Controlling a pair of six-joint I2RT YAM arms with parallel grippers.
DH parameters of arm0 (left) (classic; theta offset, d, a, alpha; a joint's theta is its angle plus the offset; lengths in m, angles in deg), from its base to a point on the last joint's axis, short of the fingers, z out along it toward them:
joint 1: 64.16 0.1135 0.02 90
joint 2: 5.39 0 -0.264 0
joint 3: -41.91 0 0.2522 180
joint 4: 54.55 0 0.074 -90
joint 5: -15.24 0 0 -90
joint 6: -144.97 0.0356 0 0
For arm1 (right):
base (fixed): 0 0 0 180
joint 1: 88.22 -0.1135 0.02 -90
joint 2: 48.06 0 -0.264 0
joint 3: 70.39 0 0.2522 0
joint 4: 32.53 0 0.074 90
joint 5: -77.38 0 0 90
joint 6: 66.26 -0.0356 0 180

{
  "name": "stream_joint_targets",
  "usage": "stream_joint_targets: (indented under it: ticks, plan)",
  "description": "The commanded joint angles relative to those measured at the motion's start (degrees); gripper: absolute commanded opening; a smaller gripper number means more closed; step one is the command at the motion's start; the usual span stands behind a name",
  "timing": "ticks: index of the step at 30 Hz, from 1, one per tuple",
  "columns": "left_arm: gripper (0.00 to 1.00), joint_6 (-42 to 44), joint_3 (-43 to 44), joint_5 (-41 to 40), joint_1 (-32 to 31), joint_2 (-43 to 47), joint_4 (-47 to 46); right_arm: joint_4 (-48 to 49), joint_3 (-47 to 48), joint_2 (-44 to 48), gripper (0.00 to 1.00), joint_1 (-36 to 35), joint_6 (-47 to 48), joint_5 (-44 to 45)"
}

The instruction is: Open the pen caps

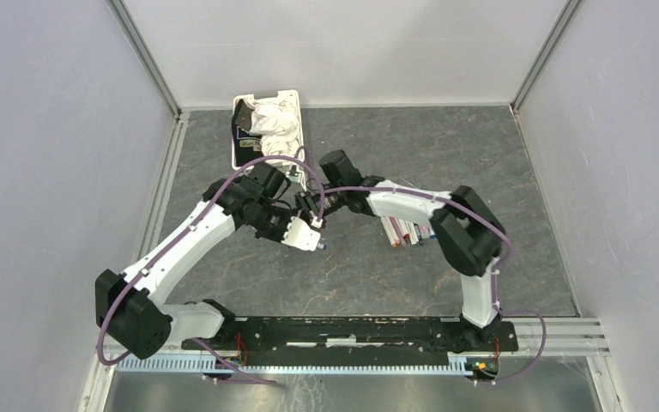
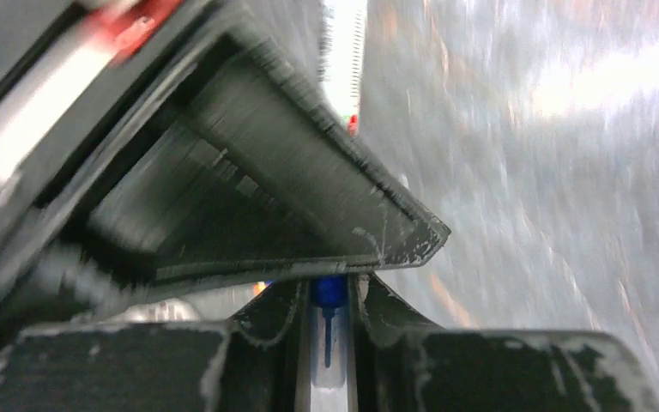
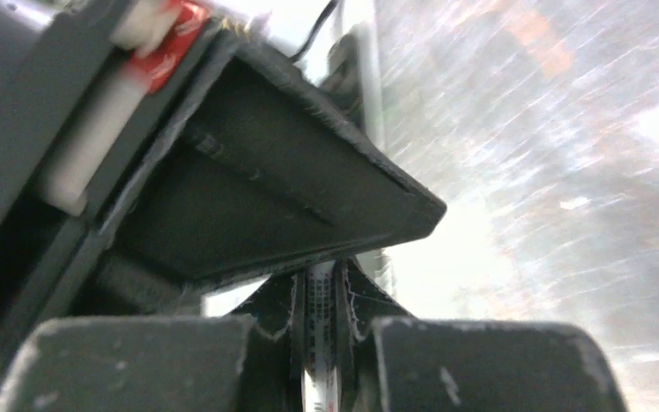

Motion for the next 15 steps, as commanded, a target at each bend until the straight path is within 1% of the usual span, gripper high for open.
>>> stream_joint_targets:
  ticks: [1,2,3,4,5,7,8,10,13,15]
  plan:
    - [0.02,22.99,-5.52,-6.19,21.76,1.42,-2.05,9.9,-39.62,23.62,0.0,6.36,-6.91,11.77]
    - [0.02,19.0,-3.41,-7.19,18.32,0.65,-1.13,11.65,-41.1,24.36,0.0,8.37,-9.1,9.57]
    - [0.02,12.49,0.09,-7.61,12.9,-0.68,0.34,-0.03,-33.11,22.12,0.0,7.94,-0.65,10.24]
    - [0.02,8.88,2.37,-6.92,10.02,-2.38,0.68,-13.05,-26.26,19.54,0.0,6.62,8.4,12.51]
    - [0.02,7.47,3.04,-7.35,8.21,-2.72,-0.01,-14.47,-24.17,18.73,0.0,6.08,9.56,12.03]
    - [0.02,5.35,3.49,-8.18,5.41,-2.6,-0.4,-7.4,-27.59,19.86,0.0,6.32,4.84,10.92]
    - [0.02,4.94,3.48,-8.94,4.59,-2.47,-0.67,-6.01,-28.27,19.9,0.0,6.4,4.25,10.57]
    - [0.02,4.41,1.77,-12.91,2.44,-1.78,-2.59,-5.62,-27.96,19.07,0.0,6.02,4.31,9.73]
    - [0.02,3.21,-1.83,-17.69,-1.87,0.06,-5.89,-6.17,-25.02,16.8,0.0,4.64,3.61,9.48]
    - [0.02,0.3,-1.68,-17.86,-5.85,0.1,-6.88,-8.01,-18.98,13.8,0.0,3.07,3.66,9.65]
